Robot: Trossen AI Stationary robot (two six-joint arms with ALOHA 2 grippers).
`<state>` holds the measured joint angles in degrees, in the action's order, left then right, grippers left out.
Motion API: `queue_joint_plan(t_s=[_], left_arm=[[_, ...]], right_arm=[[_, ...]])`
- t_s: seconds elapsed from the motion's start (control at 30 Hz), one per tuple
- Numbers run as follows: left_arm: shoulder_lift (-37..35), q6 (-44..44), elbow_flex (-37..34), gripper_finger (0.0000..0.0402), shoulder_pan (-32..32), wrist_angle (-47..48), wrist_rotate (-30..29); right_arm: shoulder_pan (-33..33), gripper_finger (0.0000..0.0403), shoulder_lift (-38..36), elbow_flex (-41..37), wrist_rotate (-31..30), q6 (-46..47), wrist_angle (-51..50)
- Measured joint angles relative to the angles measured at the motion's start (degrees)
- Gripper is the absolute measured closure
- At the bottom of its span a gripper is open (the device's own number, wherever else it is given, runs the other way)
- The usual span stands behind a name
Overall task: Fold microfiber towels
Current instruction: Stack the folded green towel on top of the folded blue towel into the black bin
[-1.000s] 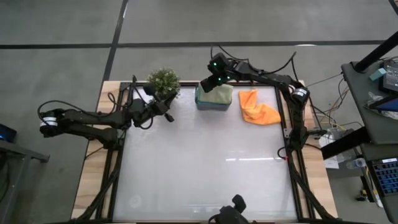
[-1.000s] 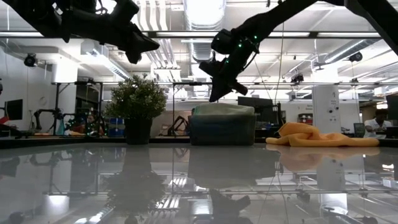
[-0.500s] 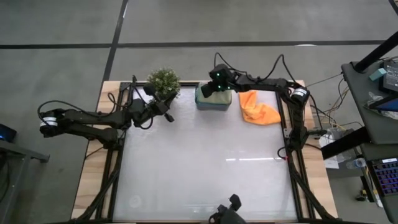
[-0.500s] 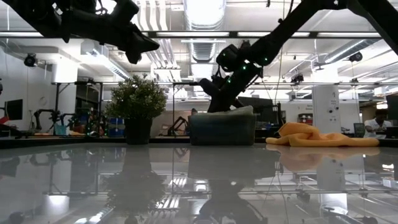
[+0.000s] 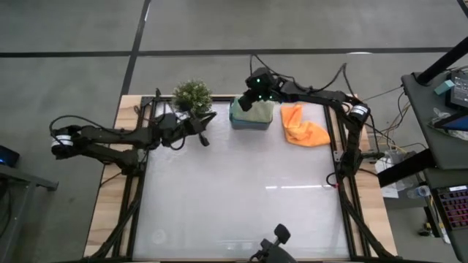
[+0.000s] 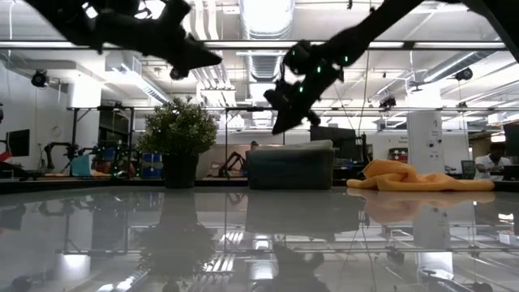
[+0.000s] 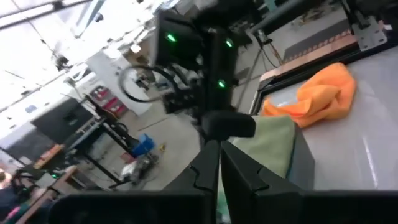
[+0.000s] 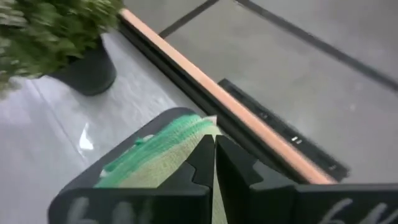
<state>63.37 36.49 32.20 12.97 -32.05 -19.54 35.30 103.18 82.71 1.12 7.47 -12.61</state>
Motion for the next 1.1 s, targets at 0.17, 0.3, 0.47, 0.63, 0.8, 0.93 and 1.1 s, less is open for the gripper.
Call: queue_joint_plan(t_s=[0.17,0.3,0.47,0.63,0.8,0.93,1.1], left_arm=[[7.01,-0.43,14.67,0.0401,2.15,16.67,3.21],[16.03,-0.39,27.56,0.0401,5.06,33.15,10.04],[26.44,0.63,37.33,0.0401,9.03,39.71,12.55],[34.93,2.33,43.08,0.0401,12.73,39.93,16.73],[42.67,2.9,48.01,0.0402,15.08,37.69,17.07],[47.7,2.82,50.88,0.0402,16.23,35.05,17.05],[51.19,0.8,52.33,0.0402,17.41,35.33,13.6]], right_arm=[[1.1,0.0394,-4.36,4.4,0.3,-7.02,-12.4],[2.25,0.0394,-9.08,4.29,0.36,-8.63,-21.87],[2.67,0.0394,-14.07,0.76,0.3,-5.52,-28.76],[2.72,0.0394,-17.04,-5.3,0.38,-0.81,-29.33],[4.19,0.0394,-16.47,-11.09,0.38,2.18,-23.36],[6.03,0.0394,-14.82,-13.44,0.37,3.11,-17.64],[7.19,0.0394,-11.07,-13.98,0.3,2.32,-11.84]])
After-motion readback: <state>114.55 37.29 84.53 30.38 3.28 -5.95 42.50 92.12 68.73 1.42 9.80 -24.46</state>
